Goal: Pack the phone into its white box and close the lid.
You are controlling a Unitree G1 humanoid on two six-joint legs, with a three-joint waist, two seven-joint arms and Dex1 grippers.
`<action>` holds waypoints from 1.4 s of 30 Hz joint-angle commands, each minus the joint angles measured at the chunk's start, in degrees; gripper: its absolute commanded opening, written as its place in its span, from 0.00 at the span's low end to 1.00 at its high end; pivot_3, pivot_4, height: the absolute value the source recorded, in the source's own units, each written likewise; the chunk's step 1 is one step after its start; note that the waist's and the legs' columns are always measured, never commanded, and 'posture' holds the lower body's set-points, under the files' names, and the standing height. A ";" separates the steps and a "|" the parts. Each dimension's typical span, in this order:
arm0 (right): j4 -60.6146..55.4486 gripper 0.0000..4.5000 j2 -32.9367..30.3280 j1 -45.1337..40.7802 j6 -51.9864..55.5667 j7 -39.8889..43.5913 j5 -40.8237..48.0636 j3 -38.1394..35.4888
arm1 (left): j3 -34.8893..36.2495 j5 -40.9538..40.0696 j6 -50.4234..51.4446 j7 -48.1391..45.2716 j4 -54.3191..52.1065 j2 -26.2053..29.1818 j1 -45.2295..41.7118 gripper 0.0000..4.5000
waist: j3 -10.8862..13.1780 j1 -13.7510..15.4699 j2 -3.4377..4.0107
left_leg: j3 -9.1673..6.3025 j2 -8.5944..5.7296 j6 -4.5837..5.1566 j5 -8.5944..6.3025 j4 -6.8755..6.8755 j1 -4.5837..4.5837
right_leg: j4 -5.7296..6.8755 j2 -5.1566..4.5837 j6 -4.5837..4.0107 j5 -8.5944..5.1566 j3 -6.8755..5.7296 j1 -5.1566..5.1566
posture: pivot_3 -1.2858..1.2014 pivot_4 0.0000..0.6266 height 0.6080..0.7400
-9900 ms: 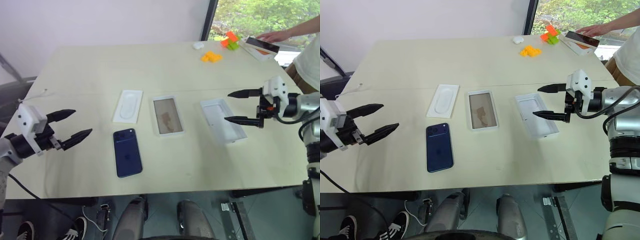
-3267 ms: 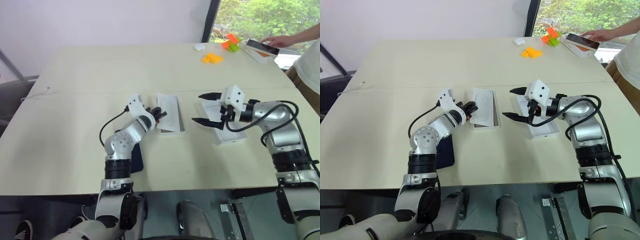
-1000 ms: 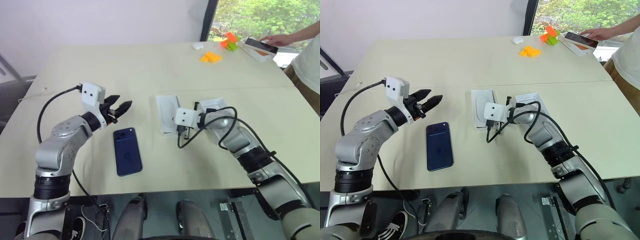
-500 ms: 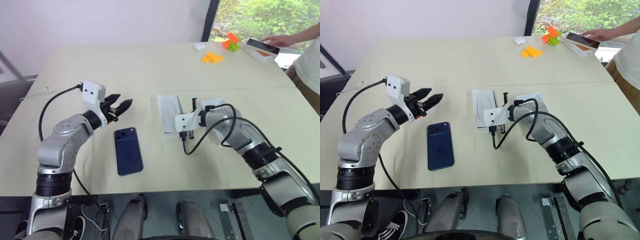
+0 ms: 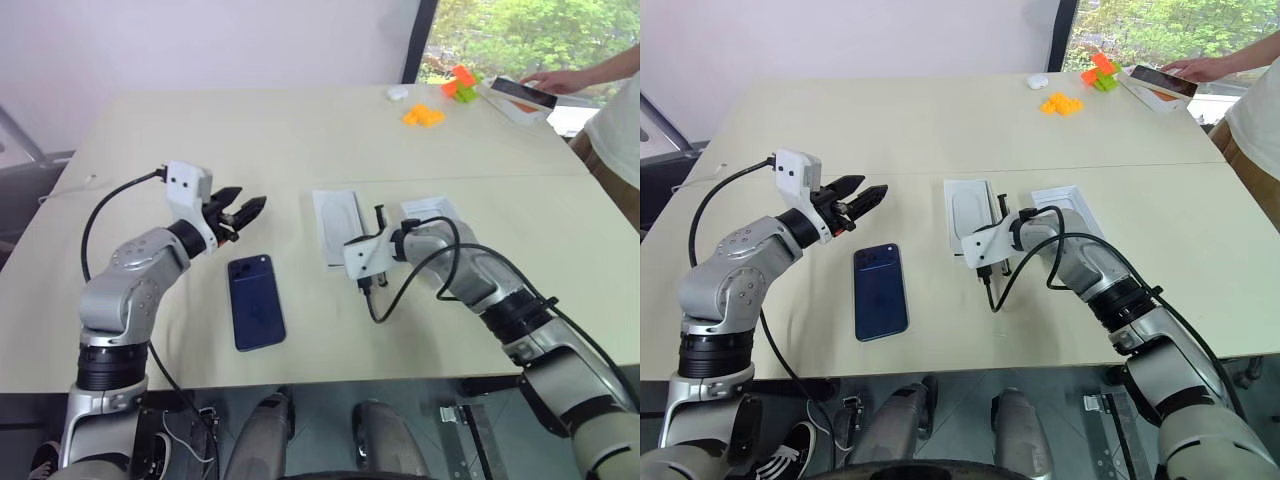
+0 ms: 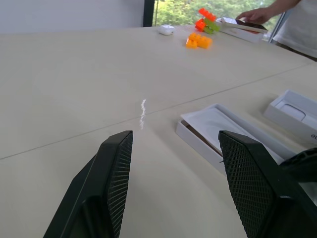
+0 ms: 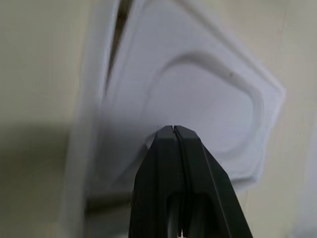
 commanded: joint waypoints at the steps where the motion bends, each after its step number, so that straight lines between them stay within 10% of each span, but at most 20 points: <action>1: 0.94 0.00 -2.54 -2.33 -3.47 -0.62 -2.98 0.22 | 0.94 -0.55 0.36 0.26 -2.06 0.13 -0.98 0.65 | 0.00 0.02 0.00 | 0.00 0.00 0.00 0.00 0.00 0.00 | 0.00 0.00 0.00 0.00 0.00 0.00 | 0.52 0.24 1.00; 17: -0.41 0.00 4.36 -1.50 1.77 4.10 12.57 -8.47 | 1.97 -0.93 0.89 0.47 -1.76 -0.21 -1.49 0.65 | 0.00 -0.09 -0.01 | -0.05 0.03 0.00 0.00 0.07 0.02 | 0.04 0.06 0.14 0.08 -0.02 0.06 | 0.52 0.24 1.00; 28: 6.54 0.00 5.03 1.67 -2.58 -7.31 -1.87 0.80 | 1.95 -0.91 1.25 0.51 -2.60 0.13 -1.03 0.65 | 0.00 0.01 -0.01 | -0.05 0.00 0.00 0.00 0.11 0.01 | 0.04 0.06 -0.02 0.00 -0.02 0.05 | 0.52 0.24 1.00; 42: -1.08 0.00 11.26 3.16 9.55 -0.17 9.35 -5.90 | 2.22 -1.02 1.75 1.49 -2.18 -0.65 -1.55 0.65 | -0.03 -0.21 -0.04 | -0.09 0.10 -0.02 0.01 0.14 0.09 | 0.07 0.25 -0.09 0.05 -0.01 0.13 | 0.52 0.24 1.00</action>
